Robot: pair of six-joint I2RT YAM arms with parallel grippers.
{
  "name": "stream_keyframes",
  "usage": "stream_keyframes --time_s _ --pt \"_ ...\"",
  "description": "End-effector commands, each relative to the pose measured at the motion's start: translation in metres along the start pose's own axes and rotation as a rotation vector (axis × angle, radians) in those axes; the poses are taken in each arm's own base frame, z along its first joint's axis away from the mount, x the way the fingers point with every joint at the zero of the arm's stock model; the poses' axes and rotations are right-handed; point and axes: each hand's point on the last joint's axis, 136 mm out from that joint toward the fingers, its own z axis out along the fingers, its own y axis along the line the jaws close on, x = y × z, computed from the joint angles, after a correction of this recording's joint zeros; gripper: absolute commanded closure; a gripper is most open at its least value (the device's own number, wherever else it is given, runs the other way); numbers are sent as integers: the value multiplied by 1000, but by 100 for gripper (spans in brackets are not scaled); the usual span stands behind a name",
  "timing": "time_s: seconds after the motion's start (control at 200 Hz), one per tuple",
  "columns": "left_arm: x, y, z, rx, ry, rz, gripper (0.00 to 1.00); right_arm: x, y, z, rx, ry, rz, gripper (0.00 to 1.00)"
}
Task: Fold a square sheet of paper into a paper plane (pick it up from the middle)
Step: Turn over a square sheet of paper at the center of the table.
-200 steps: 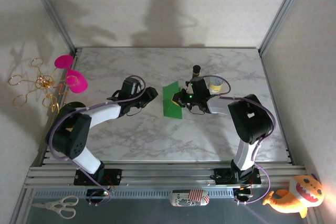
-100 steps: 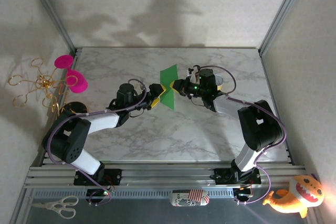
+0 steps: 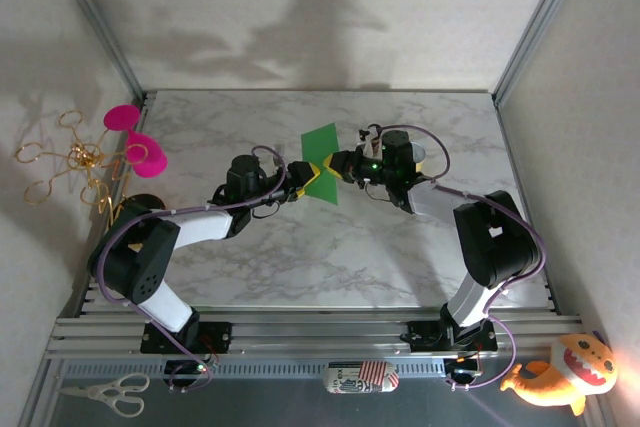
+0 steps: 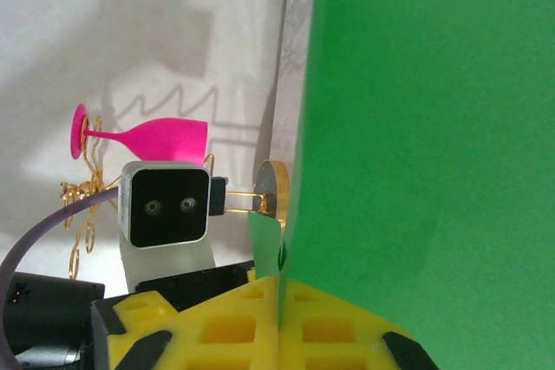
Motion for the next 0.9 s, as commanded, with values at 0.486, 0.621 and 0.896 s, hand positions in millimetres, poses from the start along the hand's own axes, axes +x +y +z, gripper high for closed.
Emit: stream_keyframes --time_s 0.486,0.621,0.896 --pt "-16 27 -2 -189 -17 99 96 -20 -41 -36 258 -149 -49 56" --pt "-33 67 -22 -539 -39 232 98 -35 -56 -62 414 -248 -117 45" --pt "-85 85 -97 -1277 -115 618 98 -52 -61 -97 587 -384 -206 21"
